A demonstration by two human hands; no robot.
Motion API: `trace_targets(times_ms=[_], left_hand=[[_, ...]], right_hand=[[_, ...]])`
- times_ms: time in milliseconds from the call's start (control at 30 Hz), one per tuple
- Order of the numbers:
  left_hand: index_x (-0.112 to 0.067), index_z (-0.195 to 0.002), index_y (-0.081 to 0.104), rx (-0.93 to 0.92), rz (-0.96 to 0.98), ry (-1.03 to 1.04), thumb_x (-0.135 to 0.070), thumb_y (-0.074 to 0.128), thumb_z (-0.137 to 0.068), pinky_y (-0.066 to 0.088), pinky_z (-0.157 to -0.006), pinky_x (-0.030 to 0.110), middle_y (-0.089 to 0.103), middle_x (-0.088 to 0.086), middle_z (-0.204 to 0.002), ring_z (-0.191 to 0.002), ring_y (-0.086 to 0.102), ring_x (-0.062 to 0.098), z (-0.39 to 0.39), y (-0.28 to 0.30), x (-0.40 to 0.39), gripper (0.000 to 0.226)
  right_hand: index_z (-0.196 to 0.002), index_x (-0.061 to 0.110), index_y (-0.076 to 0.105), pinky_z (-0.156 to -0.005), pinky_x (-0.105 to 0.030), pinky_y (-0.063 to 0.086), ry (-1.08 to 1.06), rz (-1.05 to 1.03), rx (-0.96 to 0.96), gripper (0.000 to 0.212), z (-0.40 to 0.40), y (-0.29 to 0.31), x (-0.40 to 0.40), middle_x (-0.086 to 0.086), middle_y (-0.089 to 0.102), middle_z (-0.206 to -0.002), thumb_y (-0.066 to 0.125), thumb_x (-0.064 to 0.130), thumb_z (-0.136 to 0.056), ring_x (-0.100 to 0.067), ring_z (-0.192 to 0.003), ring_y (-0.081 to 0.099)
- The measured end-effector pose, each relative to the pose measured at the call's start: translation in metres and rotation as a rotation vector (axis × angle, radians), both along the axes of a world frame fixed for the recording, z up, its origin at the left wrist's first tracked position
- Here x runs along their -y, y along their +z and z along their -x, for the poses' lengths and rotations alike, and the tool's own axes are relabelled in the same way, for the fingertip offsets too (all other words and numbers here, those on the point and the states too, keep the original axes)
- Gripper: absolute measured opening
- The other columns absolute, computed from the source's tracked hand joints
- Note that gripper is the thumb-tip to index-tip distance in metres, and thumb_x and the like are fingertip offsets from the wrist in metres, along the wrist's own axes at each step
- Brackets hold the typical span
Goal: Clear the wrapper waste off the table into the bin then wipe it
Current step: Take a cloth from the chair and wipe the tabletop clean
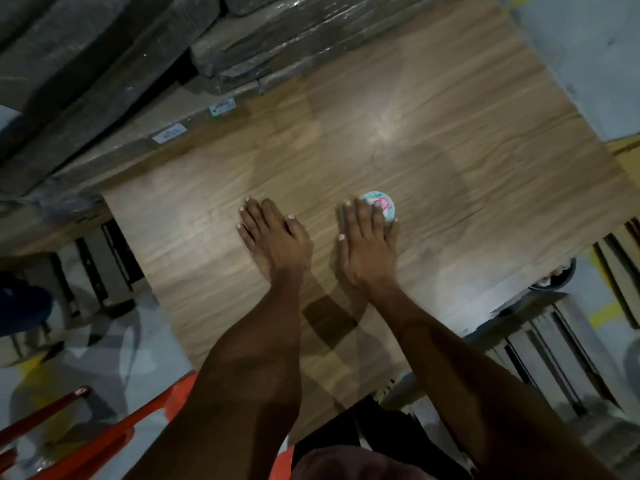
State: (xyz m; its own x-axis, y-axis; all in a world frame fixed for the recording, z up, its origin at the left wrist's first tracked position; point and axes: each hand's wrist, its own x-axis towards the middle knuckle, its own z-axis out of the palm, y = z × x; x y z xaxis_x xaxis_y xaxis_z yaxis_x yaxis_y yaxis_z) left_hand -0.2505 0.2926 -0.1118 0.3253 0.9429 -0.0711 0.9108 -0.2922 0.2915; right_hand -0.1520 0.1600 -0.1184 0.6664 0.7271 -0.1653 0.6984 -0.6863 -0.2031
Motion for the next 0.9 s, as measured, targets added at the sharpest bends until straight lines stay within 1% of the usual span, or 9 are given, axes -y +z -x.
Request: trace_targets(times_ms=[67, 133, 267, 300, 500, 633, 700, 833, 900], left_hand=[[-0.009, -0.151, 0.037, -0.007, -0.008, -0.009, -0.04, 0.038, -0.098, 0.013, -0.125, 0.052, 0.025, 0.018, -0.165, -0.155, 0.017, 0.035, -0.001, -0.002, 0.001, 0.062], [-0.009, -0.151, 0.038, -0.011, -0.005, -0.005, -0.04, 0.038, -0.097, 0.013, -0.125, 0.051, 0.026, 0.018, -0.165, -0.155, 0.018, 0.034, -0.002, -0.003, 0.0, 0.062], [-0.011, -0.151, 0.039, -0.025, 0.001, -0.001, -0.04, 0.038, -0.096, 0.013, -0.126, 0.052, 0.027, 0.017, -0.165, -0.155, 0.018, 0.033, -0.002, -0.003, 0.0, 0.062], [-0.012, -0.151, 0.039, -0.018, 0.004, 0.004, -0.04, 0.039, -0.096, 0.013, -0.126, 0.051, 0.027, 0.016, -0.165, -0.155, 0.017, 0.033, -0.002, -0.003, -0.001, 0.062], [-0.013, -0.151, 0.04, 0.009, -0.021, 0.01, -0.04, 0.039, -0.097, 0.012, -0.126, 0.05, 0.026, 0.015, -0.166, -0.156, 0.017, 0.032, -0.002, -0.003, 0.0, 0.06], [-0.013, -0.153, 0.04, 0.01, -0.019, 0.013, -0.04, 0.039, -0.1, 0.012, -0.126, 0.05, 0.025, 0.014, -0.167, -0.157, 0.015, 0.031, 0.0, -0.006, 0.001, 0.059], [-0.012, -0.152, 0.041, 0.019, -0.028, 0.014, -0.038, 0.042, -0.1, 0.013, -0.126, 0.05, 0.027, 0.014, -0.166, -0.156, 0.016, 0.031, 0.0, -0.004, 0.001, 0.059], [-0.013, -0.152, 0.038, -0.025, 0.018, 0.035, -0.037, 0.046, -0.097, 0.016, -0.125, 0.053, 0.026, 0.015, -0.166, -0.155, 0.016, 0.032, -0.005, 0.004, 0.001, 0.06], [-0.015, -0.153, 0.034, -0.017, 0.061, 0.06, -0.039, 0.044, -0.097, 0.013, -0.126, 0.051, 0.021, 0.013, -0.168, -0.157, 0.011, 0.029, -0.006, 0.008, 0.001, 0.062]], right_hand=[[-0.165, 0.022, 0.012, -0.12, -0.068, 0.011, -0.153, -0.011, -0.021, 0.065, -0.01, -0.002, -0.018, -0.005, 0.008, -0.173, 0.028, 0.043, -0.105, -0.037, -0.158, 0.011], [-0.165, 0.02, 0.011, -0.119, -0.069, 0.011, -0.196, -0.022, -0.044, 0.066, -0.005, 0.0, -0.04, -0.009, 0.008, -0.173, 0.027, 0.043, -0.105, -0.04, -0.158, 0.01], [-0.165, 0.022, 0.014, -0.123, -0.064, 0.015, 0.107, -0.063, -0.027, 0.065, 0.013, 0.002, -0.057, -0.006, 0.012, -0.173, 0.03, 0.041, -0.104, -0.037, -0.158, 0.012], [-0.165, 0.023, 0.015, -0.123, -0.063, 0.015, 0.133, -0.073, -0.027, 0.065, 0.009, 0.002, -0.059, -0.005, 0.012, -0.173, 0.032, 0.041, -0.104, -0.035, -0.158, 0.012], [-0.164, 0.024, 0.019, -0.122, -0.065, 0.01, -0.081, -0.111, -0.049, 0.063, -0.032, -0.003, -0.076, -0.003, 0.013, -0.173, 0.035, 0.039, -0.105, -0.035, -0.159, 0.011], [-0.164, 0.024, 0.02, -0.121, -0.067, 0.01, -0.127, -0.097, -0.03, 0.065, -0.037, -0.005, -0.086, -0.005, 0.012, -0.173, 0.037, 0.039, -0.103, -0.037, -0.158, 0.01], [-0.165, 0.024, 0.017, -0.121, -0.067, 0.007, -0.06, -0.086, -0.024, 0.066, -0.033, -0.005, -0.087, -0.005, 0.011, -0.173, 0.034, 0.04, -0.103, -0.038, -0.158, 0.01], [-0.164, 0.025, 0.018, -0.12, -0.068, 0.013, 0.323, -0.084, -0.032, 0.066, -0.036, 0.0, -0.091, -0.004, 0.013, -0.173, 0.035, 0.042, -0.102, -0.037, -0.157, 0.015], [-0.164, 0.026, 0.02, -0.12, -0.066, 0.015, 0.374, -0.094, -0.04, 0.065, -0.056, 0.002, -0.098, -0.002, 0.015, -0.173, 0.035, 0.042, -0.103, -0.034, -0.158, 0.016]])
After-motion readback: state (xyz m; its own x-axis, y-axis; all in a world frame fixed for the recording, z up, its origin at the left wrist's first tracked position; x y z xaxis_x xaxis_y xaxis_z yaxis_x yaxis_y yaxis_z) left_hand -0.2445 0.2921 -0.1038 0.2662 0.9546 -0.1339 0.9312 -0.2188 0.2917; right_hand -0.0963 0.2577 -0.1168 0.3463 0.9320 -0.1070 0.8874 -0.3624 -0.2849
